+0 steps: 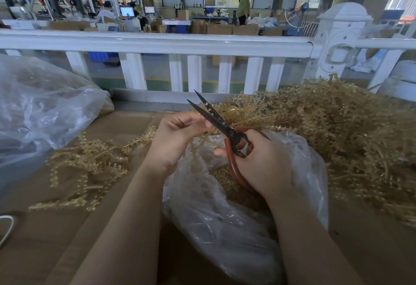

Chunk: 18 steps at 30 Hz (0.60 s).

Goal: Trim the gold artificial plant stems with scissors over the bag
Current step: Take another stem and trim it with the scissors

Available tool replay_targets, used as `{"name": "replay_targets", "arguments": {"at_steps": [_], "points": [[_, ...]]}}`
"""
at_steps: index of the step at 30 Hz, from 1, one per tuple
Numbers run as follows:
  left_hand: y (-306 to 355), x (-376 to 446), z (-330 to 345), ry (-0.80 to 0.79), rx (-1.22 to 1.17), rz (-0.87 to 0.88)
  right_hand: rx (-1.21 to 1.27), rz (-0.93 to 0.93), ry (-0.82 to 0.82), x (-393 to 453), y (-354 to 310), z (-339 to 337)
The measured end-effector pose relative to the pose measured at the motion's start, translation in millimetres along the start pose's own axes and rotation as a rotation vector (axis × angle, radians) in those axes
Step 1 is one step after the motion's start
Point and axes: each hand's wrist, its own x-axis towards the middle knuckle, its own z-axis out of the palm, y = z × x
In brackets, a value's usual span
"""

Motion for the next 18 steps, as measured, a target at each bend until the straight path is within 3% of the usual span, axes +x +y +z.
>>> {"name": "replay_targets", "arguments": {"at_steps": [18], "points": [[4.0,-0.6,0.3,-0.006,0.086,0.073,0.008,0.043,-0.055,0.1,3.2,3.5]]}}
